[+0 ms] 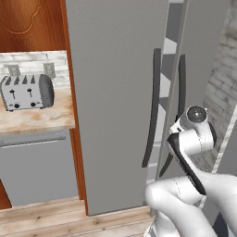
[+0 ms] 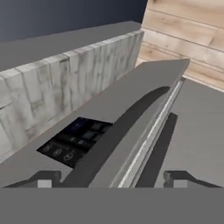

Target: Place one of the steaks on the plate and the other in the bowl. Then place the bowl in the fridge.

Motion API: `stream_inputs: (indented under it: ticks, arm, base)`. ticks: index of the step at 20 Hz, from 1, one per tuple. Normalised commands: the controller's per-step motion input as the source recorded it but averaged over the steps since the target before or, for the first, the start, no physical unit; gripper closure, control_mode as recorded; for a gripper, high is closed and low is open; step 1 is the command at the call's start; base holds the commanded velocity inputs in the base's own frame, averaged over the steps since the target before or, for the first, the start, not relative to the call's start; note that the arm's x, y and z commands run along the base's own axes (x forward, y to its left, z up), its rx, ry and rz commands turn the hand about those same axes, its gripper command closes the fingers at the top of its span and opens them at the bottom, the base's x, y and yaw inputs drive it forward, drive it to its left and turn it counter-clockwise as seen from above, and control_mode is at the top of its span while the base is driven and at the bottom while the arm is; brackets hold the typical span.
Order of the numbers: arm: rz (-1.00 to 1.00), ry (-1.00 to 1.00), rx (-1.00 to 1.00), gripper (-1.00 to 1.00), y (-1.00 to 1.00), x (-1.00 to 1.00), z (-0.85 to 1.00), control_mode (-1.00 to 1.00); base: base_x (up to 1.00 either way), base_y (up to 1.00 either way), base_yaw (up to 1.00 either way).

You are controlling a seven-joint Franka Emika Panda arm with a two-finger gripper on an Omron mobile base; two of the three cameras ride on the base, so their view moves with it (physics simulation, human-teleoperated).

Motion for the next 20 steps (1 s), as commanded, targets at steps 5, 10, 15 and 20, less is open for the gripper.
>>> stream_inputs:
  ticks: [5,10,15,20]
  arm:
    - [0.00,0.11,-0.39,-1.00,0.77,0.00,0.00,-1.00]
    - [0.00,0.30,-0.30,-1.00,0.53,0.21,0.00,-1.00]
    - [0.00,0.28,-0.14,-1.00,0.02,0.38,0.00,-1.00]
    - [0.00,0.12,-0.09,-1.00,0.00,0.22,-0.21,-1.00]
  base:
    - [0.00,0.00,0.00]
    - [0.00,0.00,0.00]
    - [0.00,0.00,0.00]
    - [0.00,0.00,0.00]
